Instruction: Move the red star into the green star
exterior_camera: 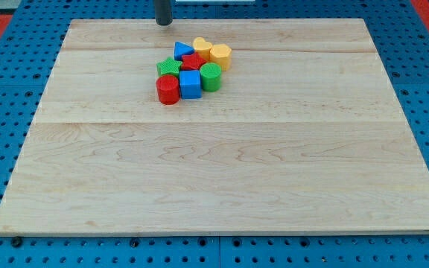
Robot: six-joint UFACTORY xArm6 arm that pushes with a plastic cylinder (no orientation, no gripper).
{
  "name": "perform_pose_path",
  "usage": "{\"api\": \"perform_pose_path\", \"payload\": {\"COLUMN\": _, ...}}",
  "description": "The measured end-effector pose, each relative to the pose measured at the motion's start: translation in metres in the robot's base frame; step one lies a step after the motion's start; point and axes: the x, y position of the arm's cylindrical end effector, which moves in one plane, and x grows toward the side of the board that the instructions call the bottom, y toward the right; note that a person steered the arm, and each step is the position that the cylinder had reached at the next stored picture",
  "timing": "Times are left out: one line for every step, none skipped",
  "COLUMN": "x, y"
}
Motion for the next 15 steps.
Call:
{"api": "perform_pose_path", "payload": {"x": 0.0, "y": 0.0}}
{"api": "perform_pose_path", "payload": {"x": 0.0, "y": 0.007}}
{"api": "perform_pose_path", "payload": {"x": 0.0, "y": 0.009}}
{"api": "perform_pose_path", "payload": {"x": 0.001, "y": 0.017}}
{"api": "perform_pose_path", "payload": {"x": -0.001, "y": 0.02}}
{"api": "perform_pose_path", "payload": {"x": 0.008, "y": 0.021}}
{"api": "perform_pose_path", "payload": {"x": 0.058, "y": 0.047}}
{"api": "perform_pose_path", "payload": {"x": 0.09, "y": 0.074}}
{"api": "perform_pose_path", "payload": {"x": 0.113, "y": 0.092}}
{"api": "perform_pose_path", "payload": {"x": 0.113, "y": 0.092}}
{"api": "perform_pose_path", "payload": {"x": 0.113, "y": 0.098}}
{"api": "perform_pose_path", "payload": {"x": 0.113, "y": 0.097}}
{"api": "perform_pose_path", "payload": {"x": 0.113, "y": 0.098}}
{"api": "perform_pose_path", "payload": {"x": 0.119, "y": 0.071}}
{"api": "perform_pose_path", "payload": {"x": 0.119, "y": 0.028}}
